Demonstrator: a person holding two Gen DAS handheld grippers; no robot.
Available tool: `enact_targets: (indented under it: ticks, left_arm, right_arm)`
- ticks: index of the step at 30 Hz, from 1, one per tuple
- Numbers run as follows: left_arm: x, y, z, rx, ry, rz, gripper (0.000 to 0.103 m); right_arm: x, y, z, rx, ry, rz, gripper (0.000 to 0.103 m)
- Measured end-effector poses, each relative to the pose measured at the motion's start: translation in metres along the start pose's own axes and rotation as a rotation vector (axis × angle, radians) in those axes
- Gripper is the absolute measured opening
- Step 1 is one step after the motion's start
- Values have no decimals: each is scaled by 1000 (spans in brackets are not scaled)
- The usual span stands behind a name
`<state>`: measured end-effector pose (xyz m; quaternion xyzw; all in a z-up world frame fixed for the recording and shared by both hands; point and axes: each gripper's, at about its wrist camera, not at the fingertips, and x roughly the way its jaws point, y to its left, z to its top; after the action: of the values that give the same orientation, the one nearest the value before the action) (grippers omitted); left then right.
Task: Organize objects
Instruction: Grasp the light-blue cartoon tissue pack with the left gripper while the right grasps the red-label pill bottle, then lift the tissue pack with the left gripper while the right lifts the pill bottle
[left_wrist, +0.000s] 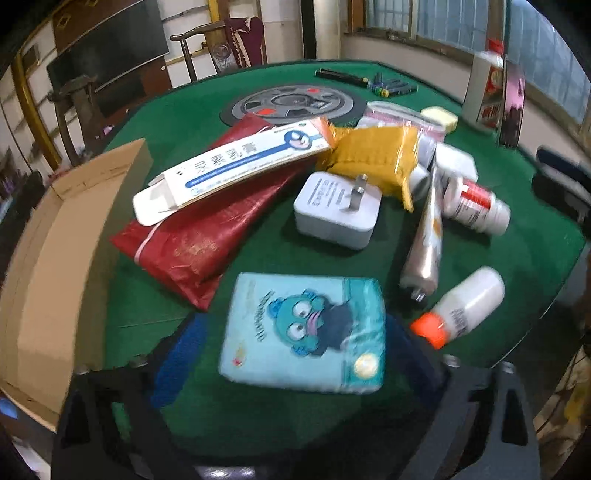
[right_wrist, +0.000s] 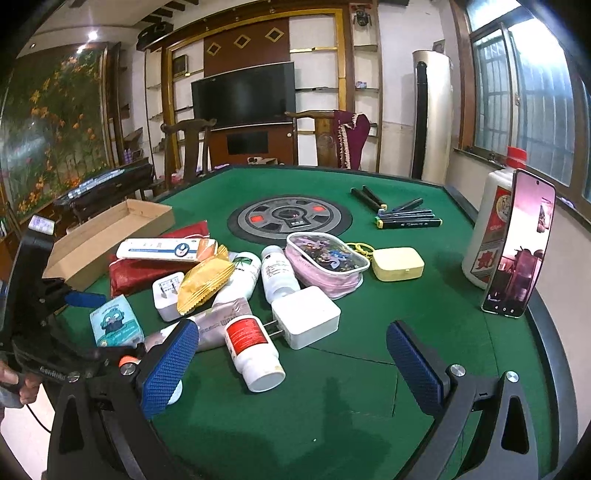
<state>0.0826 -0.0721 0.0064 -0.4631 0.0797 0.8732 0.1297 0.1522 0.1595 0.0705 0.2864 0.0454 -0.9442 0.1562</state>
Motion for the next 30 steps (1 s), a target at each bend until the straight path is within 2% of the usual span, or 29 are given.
enact_targets:
  ticks: [1,4,10,14,22,30]
  left_arm:
    - [-1,2,1,-28,-13,-21,74]
    - [0,-2,2,-49,-28,0,73]
    - [-1,-5,0,-64,-48,10,73]
    - [-2,1,-3,-87,-60,27,73]
    - [-2,8,-3,-102,-58,39,73]
    - [-1,8,-3,-125,-66,56,73]
  right_arm:
    - [1,1,0,-7,9,7,103]
    - [6,1,-2,-12,39,39,98]
    - [21,5,-2,-23,115,114,79]
    - [38,6,-4,-24,203,172,64]
    - [59,4,3,-17,271,195,63]
    - [70,-1,-3,45,318,249,47]
